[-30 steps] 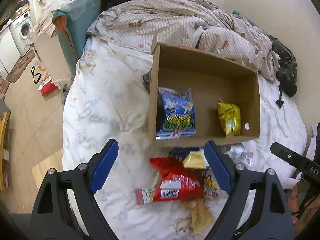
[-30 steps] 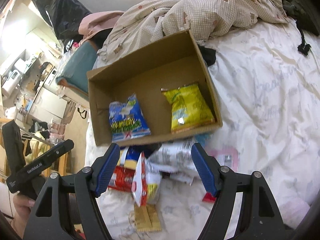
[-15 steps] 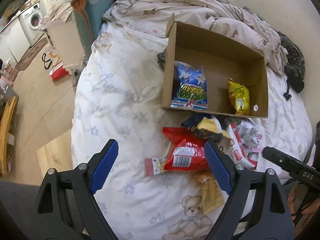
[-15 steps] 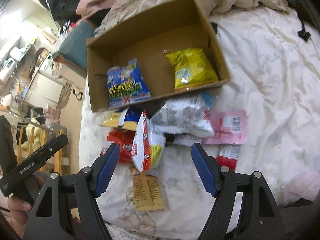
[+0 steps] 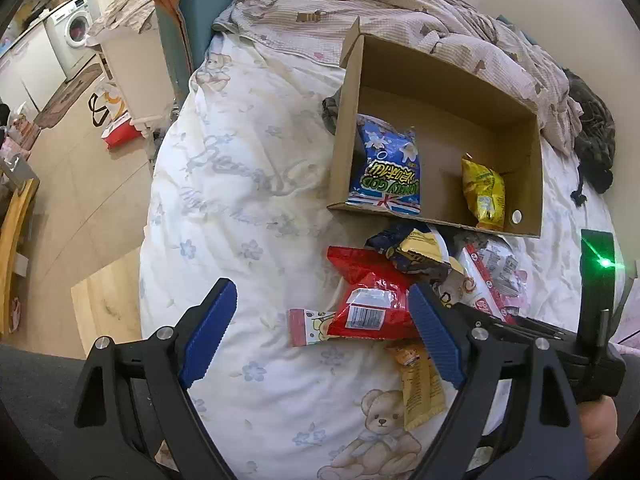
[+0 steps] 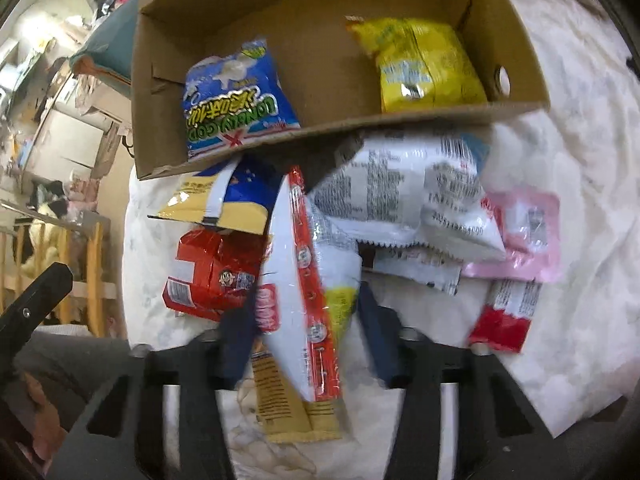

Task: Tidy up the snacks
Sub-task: 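Withdraw both tools from the box back over the snack pile, then grasp the tan stick packet with the left tool while the right grasps the striped bag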

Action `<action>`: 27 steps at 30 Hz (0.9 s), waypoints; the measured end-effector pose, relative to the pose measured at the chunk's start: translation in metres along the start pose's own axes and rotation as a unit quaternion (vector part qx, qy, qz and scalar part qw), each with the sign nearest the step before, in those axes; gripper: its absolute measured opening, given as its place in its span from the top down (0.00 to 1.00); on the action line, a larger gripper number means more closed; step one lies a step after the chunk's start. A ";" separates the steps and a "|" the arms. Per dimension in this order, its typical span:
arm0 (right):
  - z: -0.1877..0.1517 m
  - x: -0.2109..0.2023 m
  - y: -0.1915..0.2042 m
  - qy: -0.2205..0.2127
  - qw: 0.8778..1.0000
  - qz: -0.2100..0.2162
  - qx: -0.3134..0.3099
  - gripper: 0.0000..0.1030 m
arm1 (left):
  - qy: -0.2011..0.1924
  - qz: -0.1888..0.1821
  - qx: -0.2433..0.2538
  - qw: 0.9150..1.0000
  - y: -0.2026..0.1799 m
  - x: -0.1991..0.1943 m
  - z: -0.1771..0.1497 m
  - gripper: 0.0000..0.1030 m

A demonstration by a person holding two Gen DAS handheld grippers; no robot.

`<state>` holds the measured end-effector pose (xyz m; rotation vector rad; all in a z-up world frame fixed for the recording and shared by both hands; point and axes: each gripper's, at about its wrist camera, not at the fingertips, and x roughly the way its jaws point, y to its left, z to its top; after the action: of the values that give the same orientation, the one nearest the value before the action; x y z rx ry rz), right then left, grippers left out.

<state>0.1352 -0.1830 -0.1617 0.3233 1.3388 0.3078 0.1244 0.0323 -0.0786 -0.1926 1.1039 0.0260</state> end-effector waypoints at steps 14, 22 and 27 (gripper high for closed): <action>-0.016 -0.081 -0.019 -0.060 0.998 0.035 0.000 0.78 | 0.032 -0.016 0.018 0.999 -0.016 0.010 -0.009 0.17; -0.031 -0.103 -0.048 -0.108 0.991 0.055 0.054 0.78 | 0.116 -0.011 0.075 0.990 -0.054 0.057 -0.048 0.17; -0.032 -0.105 -0.058 -0.113 0.989 0.054 0.072 0.78 | 0.146 -0.026 0.104 0.983 -0.075 0.078 -0.067 0.17</action>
<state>0.0848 -0.2761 -0.0968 0.5371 1.1234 0.2566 0.1086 -0.0584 -0.1663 -0.0362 1.3843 -0.1684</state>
